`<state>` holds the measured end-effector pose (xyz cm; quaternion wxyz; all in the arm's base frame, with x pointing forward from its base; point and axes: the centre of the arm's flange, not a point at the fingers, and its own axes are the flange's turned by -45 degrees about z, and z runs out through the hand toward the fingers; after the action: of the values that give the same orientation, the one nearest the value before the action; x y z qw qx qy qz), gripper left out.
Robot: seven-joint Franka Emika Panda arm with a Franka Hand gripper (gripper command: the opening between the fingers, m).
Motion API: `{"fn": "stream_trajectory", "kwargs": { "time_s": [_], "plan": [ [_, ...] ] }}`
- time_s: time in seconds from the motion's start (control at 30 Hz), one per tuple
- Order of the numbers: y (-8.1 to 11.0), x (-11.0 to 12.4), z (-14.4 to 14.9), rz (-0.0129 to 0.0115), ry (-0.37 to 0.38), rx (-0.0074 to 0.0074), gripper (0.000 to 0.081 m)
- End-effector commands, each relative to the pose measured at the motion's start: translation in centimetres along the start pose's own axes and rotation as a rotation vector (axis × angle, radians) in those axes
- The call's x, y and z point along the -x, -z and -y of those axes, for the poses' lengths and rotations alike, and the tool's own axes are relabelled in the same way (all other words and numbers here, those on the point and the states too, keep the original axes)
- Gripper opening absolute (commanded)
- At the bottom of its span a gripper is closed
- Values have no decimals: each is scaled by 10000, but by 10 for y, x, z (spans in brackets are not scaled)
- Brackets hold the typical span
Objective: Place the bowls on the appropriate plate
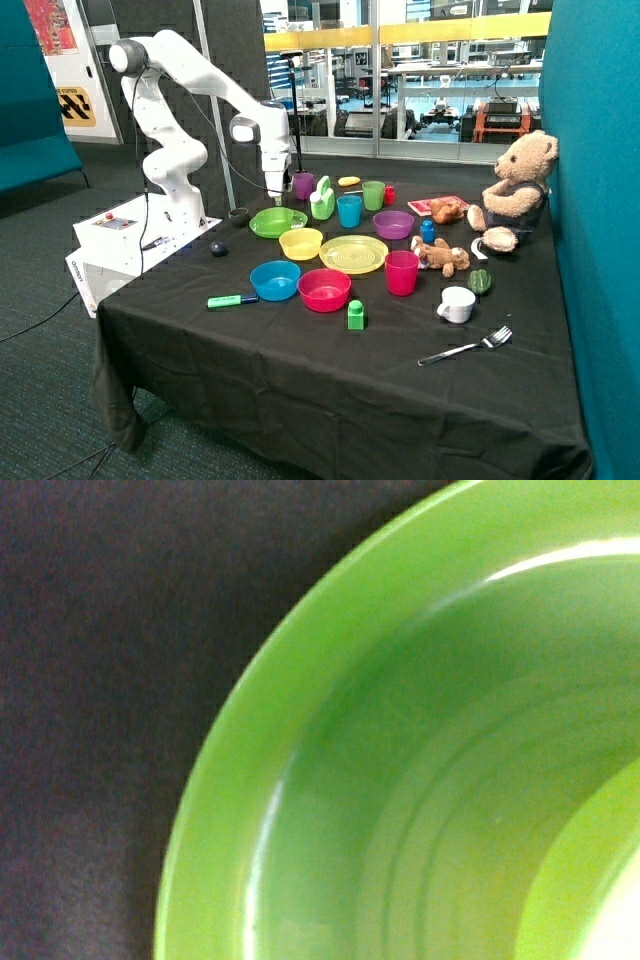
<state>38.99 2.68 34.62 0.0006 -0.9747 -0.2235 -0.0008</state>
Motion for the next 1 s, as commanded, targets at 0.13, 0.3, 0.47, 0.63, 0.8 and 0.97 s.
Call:
{"fn": "stream_trajectory", "kwargs": {
  "time_s": [0.13,0.3,0.47,0.63,0.8,0.97],
  "plan": [
    [11,-3,-17,18,-360,9,609],
    [13,-7,-34,18,-813,9,616],
    [14,-12,-55,18,-1333,10,602],
    [14,-17,-70,18,-1615,10,611],
    [16,-23,-87,18,-1847,10,649],
    [16,-27,-100,17,-2067,10,614]
  ]
}}
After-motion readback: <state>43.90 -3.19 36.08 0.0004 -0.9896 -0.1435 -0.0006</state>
